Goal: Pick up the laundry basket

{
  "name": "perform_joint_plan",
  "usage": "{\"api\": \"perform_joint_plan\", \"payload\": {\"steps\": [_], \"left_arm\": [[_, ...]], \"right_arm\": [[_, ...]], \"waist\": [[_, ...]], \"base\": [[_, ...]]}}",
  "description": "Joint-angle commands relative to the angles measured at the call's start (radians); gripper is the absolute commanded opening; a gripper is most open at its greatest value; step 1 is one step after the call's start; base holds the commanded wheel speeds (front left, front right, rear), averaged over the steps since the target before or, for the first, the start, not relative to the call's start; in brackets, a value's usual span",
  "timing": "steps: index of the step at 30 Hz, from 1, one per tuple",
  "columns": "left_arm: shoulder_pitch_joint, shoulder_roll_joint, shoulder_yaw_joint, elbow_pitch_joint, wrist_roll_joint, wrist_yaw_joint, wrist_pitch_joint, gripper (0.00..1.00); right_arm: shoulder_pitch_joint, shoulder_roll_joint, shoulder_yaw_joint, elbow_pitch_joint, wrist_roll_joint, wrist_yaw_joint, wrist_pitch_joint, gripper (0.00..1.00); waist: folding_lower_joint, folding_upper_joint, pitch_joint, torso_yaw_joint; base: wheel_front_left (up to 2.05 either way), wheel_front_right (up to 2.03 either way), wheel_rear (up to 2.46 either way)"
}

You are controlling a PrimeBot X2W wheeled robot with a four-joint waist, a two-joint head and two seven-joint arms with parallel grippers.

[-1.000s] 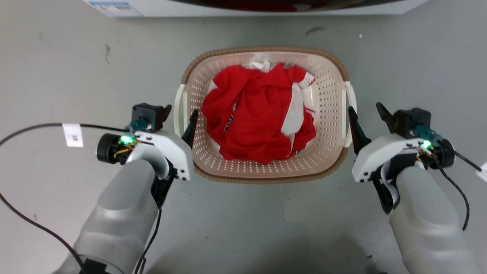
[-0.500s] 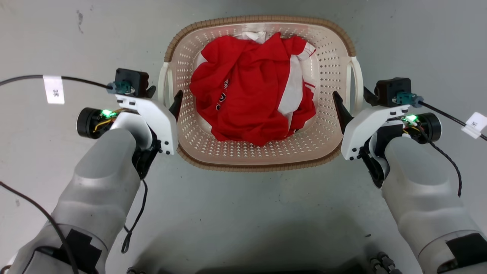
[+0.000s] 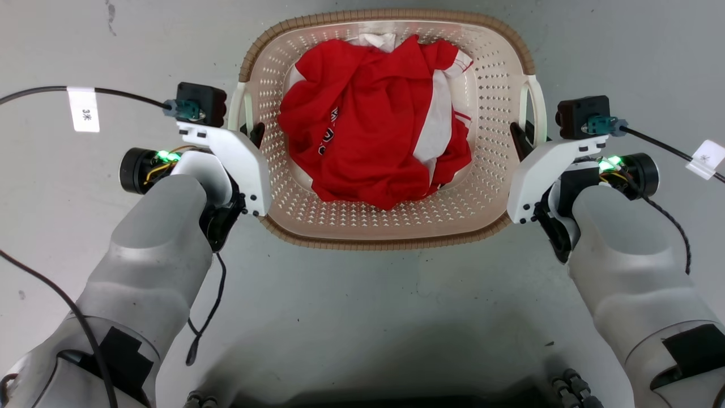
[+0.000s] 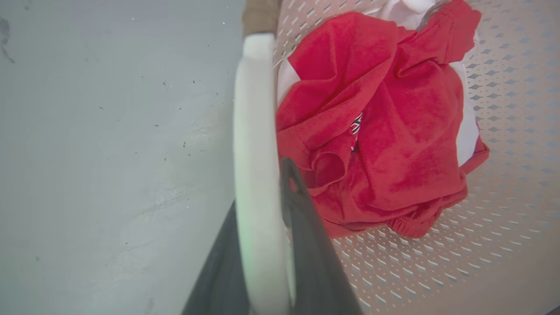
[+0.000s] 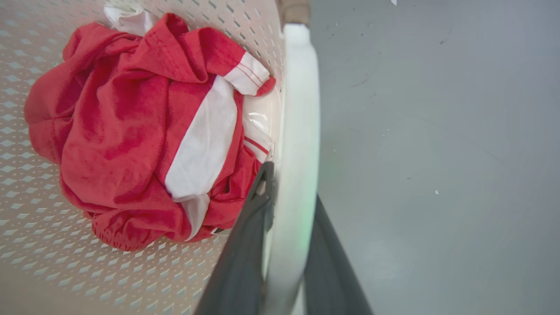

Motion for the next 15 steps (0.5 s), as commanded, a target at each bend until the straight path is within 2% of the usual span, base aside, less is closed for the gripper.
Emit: {"api": "perform_joint_plan", "payload": {"steps": [1,7,15], "left_arm": [[-0.011,0.002,-0.018,-0.005,-0.016,0.001,0.006,0.0],[0.012,0.001,-0.069,-0.013,-0.09,-0.001,0.039,0.0],[0.053,0.008,-0.115,0.006,-0.185,-0.001,0.106,0.0]], "right_arm": [[-0.011,0.001,0.012,0.004,0.011,0.0,-0.002,0.0],[0.021,0.003,0.074,0.001,0.066,0.002,0.043,0.0],[0.054,0.003,0.16,-0.007,0.14,0.002,0.109,0.0]], "waist": [[-0.0001,0.0,-0.005,0.001],[-0.0001,0.0,-0.053,-0.003],[-0.0001,0.0,-0.192,-0.014]], "base": [[0.0,0.0,0.0],[0.0,0.0,0.0],[0.0,0.0,0.0]]}}
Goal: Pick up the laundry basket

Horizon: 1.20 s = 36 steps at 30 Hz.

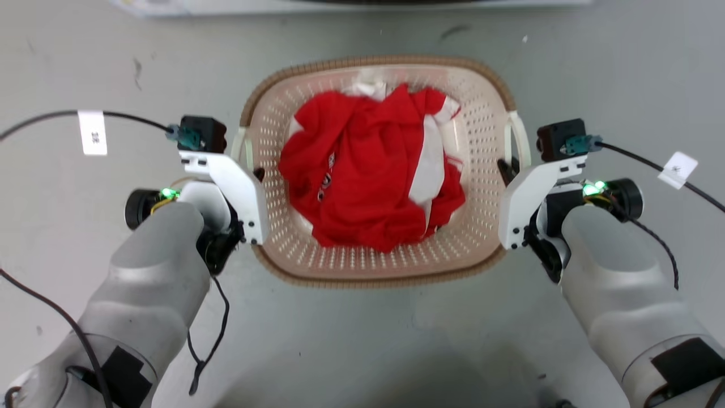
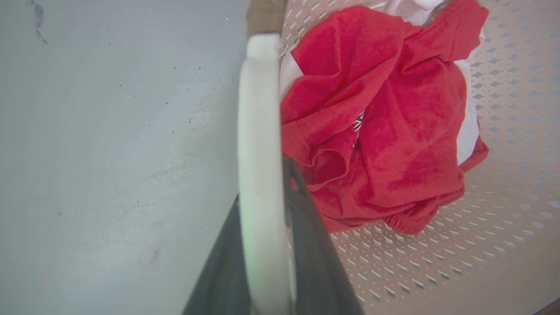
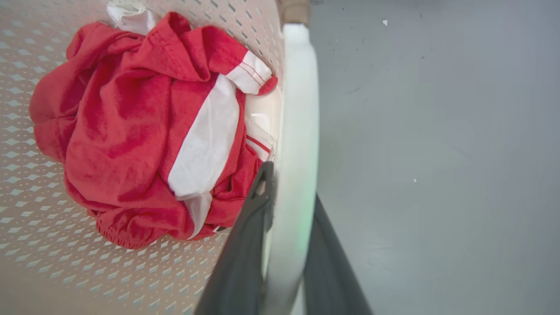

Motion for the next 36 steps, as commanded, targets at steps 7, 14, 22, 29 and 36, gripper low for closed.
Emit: {"api": "perform_joint_plan", "payload": {"steps": [7,14,22,29,36], "left_arm": [[0.045,-0.016,-0.037,0.016,-0.059,-0.003,0.052,0.0],[0.086,-0.022,-0.057,0.044,-0.117,-0.003,0.119,0.0],[0.117,-0.028,-0.078,0.065,-0.165,-0.003,0.206,0.0],[0.128,-0.037,-0.088,0.08,-0.198,-0.003,0.288,0.0],[0.165,-0.04,-0.101,0.082,-0.226,-0.003,0.338,0.0]], "right_arm": [[0.057,0.006,0.07,0.001,0.068,0.003,0.112,0.0],[0.096,0.007,0.116,-0.004,0.131,0.004,0.188,0.0],[0.121,0.002,0.15,0.003,0.195,0.004,0.292,0.0],[0.143,-0.006,0.175,0.0,0.253,0.004,0.405,0.0],[0.177,-0.006,0.194,0.0,0.306,0.004,0.501,0.0]], "waist": [[0.0,0.0,-0.189,0.005],[0.0,0.0,-0.346,0.012],[0.0,0.0,-0.499,0.016],[0.0,0.0,-0.59,0.021],[0.0,0.0,-0.658,0.018]], "base": [[0.0,0.0,0.0],[0.0,0.0,0.0],[0.0,0.0,0.0],[0.0,0.0,0.0],[0.0,0.0,0.0]]}}
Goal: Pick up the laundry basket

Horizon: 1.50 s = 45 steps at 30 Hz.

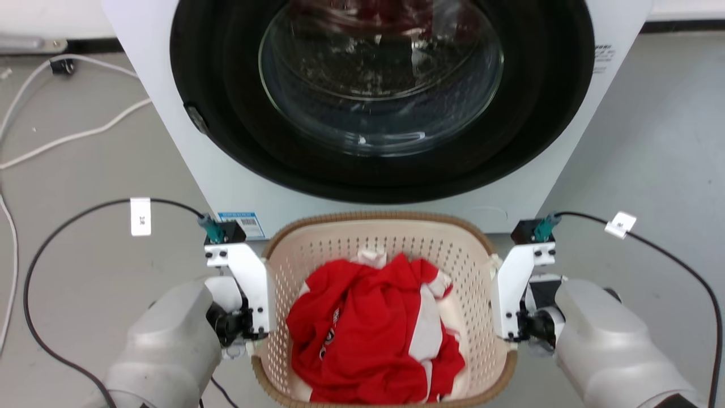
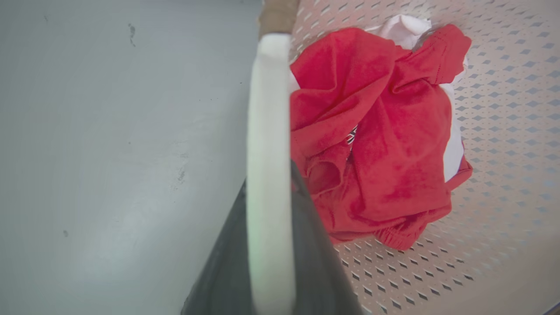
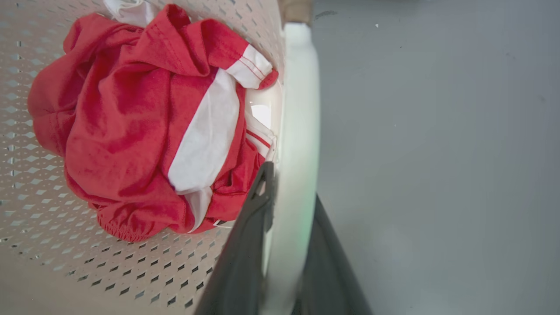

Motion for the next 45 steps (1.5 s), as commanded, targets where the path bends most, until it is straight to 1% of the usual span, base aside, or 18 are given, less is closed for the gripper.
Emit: {"api": "perform_joint_plan", "payload": {"steps": [1,11,17,45], "left_arm": [[0.012,-0.007,-0.003,-0.003,-0.008,-0.003,0.001,0.0],[0.076,-0.02,-0.023,0.003,-0.036,-0.003,0.058,0.0],[0.096,-0.023,-0.033,0.0,-0.042,-0.003,0.06,0.0],[0.112,-0.042,-0.06,-0.009,-0.078,-0.004,0.033,0.0]], "right_arm": [[0.019,0.005,0.008,-0.004,0.009,0.004,0.014,0.0],[0.086,0.001,0.034,-0.002,0.058,0.004,0.071,0.0],[0.107,0.001,0.055,-0.011,0.076,0.004,0.083,0.0],[0.095,-0.007,0.11,0.004,0.134,0.005,0.105,0.0]], "waist": [[0.0003,0.0,-0.027,-0.002],[0.0003,0.0,-0.105,0.0],[0.0003,0.0,-0.124,0.0],[0.0003,0.0,-0.132,0.005]], "base": [[0.0,0.0,0.0],[0.0,0.0,0.0],[0.0,0.0,0.0],[0.0,0.0,0.0]]}}
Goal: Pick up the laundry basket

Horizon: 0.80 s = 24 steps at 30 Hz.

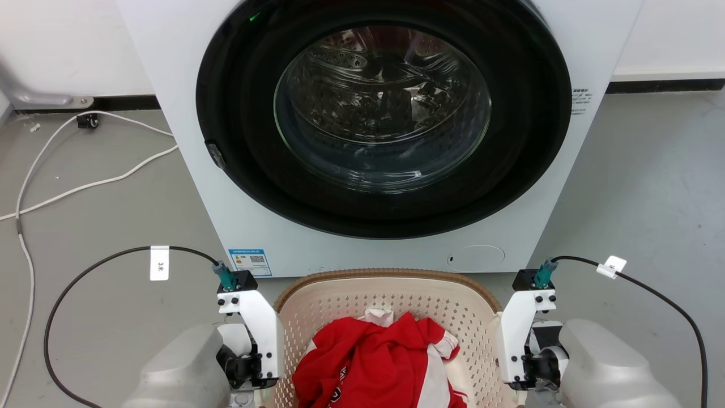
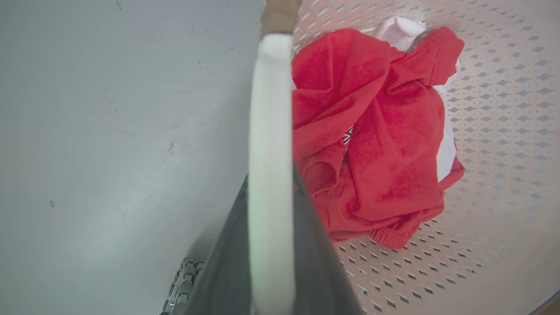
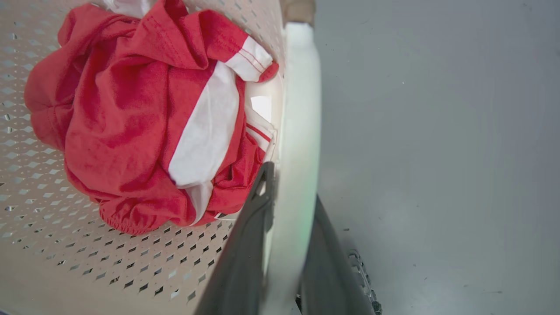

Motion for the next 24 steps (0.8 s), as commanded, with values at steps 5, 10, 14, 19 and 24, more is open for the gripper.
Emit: {"api": "perform_joint_plan", "payload": {"steps": [5,10,14,19,24], "left_arm": [[0.002,-0.02,-0.004,-0.012,-0.013,-0.005,-0.009,0.0],[0.003,-0.02,-0.009,-0.011,-0.018,-0.005,-0.013,0.0],[0.007,-0.02,-0.013,-0.011,-0.021,-0.005,-0.015,0.0],[0.008,-0.02,-0.017,-0.01,-0.026,-0.005,-0.015,0.0],[0.009,-0.02,-0.021,-0.01,-0.027,-0.005,-0.016,0.0]], "right_arm": [[-0.007,0.01,0.011,-0.001,0.012,0.005,0.003,0.0],[-0.007,0.011,0.016,0.002,0.021,0.005,0.002,0.0],[-0.009,0.012,0.02,0.003,0.026,0.005,0.001,0.0],[-0.01,0.011,0.024,0.006,0.029,0.005,0.0,0.0],[-0.011,0.011,0.028,0.008,0.036,0.005,-0.003,0.0]], "waist": [[0.0,0.0,0.001,0.001],[0.0,0.0,0.003,0.0],[0.0,0.0,0.003,-0.001],[0.0,0.0,0.003,-0.001],[0.0,0.0,0.003,0.0]], "base": [[0.0,0.0,0.0],[0.0,0.0,0.0],[0.0,0.0,0.0],[0.0,0.0,0.0],[0.0,0.0,0.0]]}}
